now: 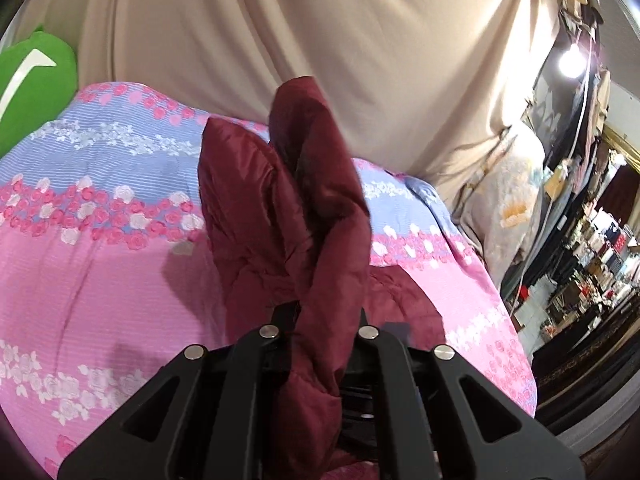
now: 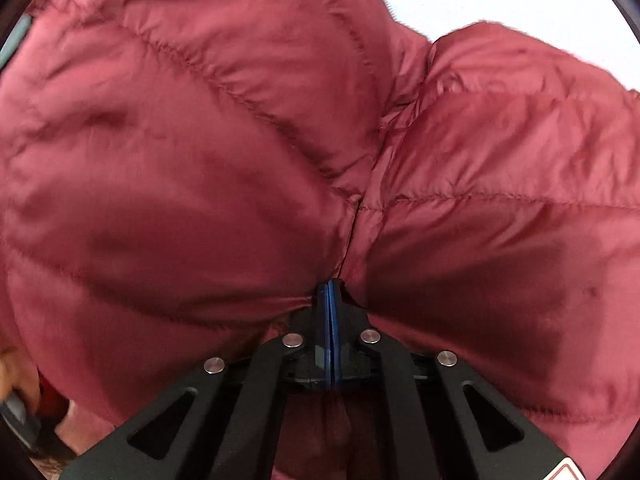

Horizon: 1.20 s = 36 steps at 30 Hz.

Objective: Fold large clothes

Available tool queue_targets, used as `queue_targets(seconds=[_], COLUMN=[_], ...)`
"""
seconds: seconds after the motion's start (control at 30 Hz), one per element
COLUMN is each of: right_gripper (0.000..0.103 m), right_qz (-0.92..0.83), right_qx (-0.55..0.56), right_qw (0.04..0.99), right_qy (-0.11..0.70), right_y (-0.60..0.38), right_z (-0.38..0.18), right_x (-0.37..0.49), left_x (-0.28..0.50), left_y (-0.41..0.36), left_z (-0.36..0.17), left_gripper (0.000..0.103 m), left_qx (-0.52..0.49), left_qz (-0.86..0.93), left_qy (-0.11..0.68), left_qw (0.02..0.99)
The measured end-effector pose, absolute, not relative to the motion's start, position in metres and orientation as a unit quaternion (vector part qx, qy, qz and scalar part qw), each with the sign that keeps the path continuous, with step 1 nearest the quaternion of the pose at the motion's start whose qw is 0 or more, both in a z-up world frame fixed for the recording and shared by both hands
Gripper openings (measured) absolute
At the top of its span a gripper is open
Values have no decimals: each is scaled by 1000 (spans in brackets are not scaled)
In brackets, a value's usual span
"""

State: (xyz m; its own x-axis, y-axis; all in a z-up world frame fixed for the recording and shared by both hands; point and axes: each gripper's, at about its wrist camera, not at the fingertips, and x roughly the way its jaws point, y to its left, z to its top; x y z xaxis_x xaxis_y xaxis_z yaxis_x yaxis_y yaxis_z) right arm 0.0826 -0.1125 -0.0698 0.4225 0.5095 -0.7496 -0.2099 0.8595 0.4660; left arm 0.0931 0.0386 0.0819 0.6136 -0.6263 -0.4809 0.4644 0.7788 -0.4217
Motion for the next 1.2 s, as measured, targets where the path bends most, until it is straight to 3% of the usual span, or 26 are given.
queue_targets(seconds=[0.17,0.4,0.67,0.87,1.07,1.2], right_gripper=[5,6,5,5,5,5], right_qz=[233,154,164,202,230,153], right_qx=[178,209,187,197,258,242], right_qw=[820,867,830,820,798,841], right_qy=[491,424,499,497,493,459], right_y=[-113,-203,-180,-153,-177,-250], right_z=[-70,-8,-49,-65,-66,-21], right_x=[84,81,187,205,199,139], left_x=[92,89,91,103,118,116], left_y=[4,13,31,6,-40,-60], left_z=[75,86,91,89,80,79], left_gripper=[7,7,7,7,7,7], left_qx=[-104,-116,-131,-103,-76,-61], left_qz=[-316,-296,-268,-277,-292,-306], left_qy=[317,298,290,298,312,315], left_qw=[888,900,909,908,901,896])
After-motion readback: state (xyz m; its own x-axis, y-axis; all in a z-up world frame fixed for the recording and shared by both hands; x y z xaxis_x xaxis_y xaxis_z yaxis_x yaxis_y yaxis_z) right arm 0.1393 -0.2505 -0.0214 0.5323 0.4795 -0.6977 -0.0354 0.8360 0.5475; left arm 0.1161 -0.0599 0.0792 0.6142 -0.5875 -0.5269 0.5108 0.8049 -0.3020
